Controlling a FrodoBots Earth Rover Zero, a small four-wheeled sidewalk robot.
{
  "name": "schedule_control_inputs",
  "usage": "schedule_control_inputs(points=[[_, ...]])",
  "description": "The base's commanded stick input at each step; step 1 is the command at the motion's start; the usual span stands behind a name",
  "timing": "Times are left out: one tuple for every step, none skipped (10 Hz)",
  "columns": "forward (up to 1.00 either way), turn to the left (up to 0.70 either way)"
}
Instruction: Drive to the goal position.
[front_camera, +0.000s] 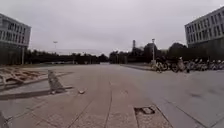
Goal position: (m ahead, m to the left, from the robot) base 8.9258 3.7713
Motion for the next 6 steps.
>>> schedule_control_inputs(points=[[0.70,-0.14],[0.70,-0.14],[0.70,-0.14],[0.70,-0.07],[0.70,0.00],[0.70,0.00]])
